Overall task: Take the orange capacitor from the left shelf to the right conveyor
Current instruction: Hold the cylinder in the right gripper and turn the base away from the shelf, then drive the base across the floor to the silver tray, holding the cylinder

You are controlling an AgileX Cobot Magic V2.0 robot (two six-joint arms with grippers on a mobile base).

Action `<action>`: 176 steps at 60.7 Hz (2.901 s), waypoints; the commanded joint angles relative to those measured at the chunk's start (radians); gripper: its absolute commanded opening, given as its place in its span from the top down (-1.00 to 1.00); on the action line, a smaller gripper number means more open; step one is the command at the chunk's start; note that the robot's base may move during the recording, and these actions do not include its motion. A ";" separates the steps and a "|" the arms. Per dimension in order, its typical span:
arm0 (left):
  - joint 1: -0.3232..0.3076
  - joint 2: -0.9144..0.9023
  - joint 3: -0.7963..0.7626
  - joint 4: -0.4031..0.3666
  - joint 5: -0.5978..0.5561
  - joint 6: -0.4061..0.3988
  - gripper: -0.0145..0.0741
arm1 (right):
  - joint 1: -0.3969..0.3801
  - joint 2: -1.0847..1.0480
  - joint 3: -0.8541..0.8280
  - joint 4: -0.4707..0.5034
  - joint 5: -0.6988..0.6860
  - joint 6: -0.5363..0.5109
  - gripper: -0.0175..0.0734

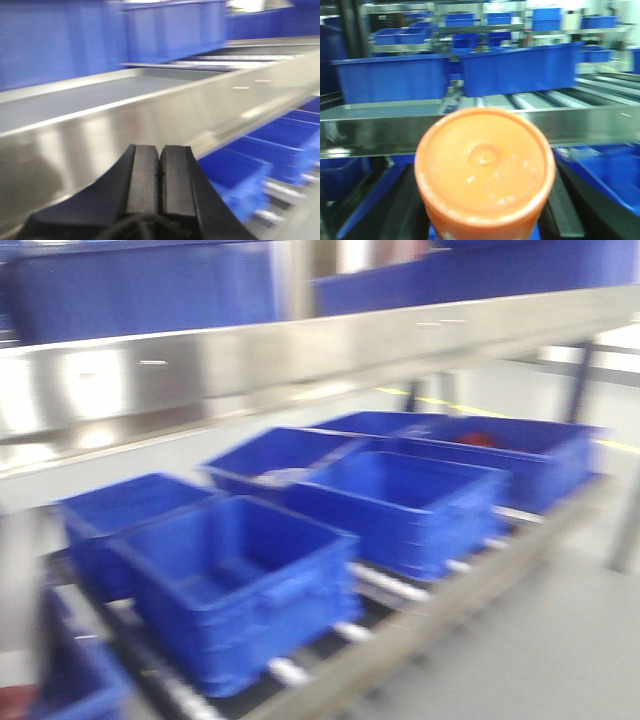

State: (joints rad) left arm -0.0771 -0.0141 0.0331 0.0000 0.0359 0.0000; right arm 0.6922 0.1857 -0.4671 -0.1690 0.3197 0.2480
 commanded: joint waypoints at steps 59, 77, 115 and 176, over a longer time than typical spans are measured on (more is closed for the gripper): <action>-0.006 0.010 -0.008 -0.005 -0.082 0.000 0.91 | 0.000 0.011 -0.028 -0.013 -0.086 -0.006 0.51; -0.006 0.010 -0.008 0.000 -0.082 0.000 0.91 | 0.000 0.011 -0.028 -0.013 -0.086 -0.006 0.51; -0.006 0.010 -0.008 0.000 -0.082 0.000 0.91 | 0.000 0.011 -0.028 -0.013 -0.086 -0.006 0.51; -0.006 0.010 -0.008 0.000 -0.082 0.000 0.91 | 0.000 0.011 -0.028 -0.013 -0.086 -0.006 0.51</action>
State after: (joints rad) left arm -0.0771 -0.0141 0.0331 0.0000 0.0359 0.0000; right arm 0.6922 0.1853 -0.4671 -0.1690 0.3211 0.2480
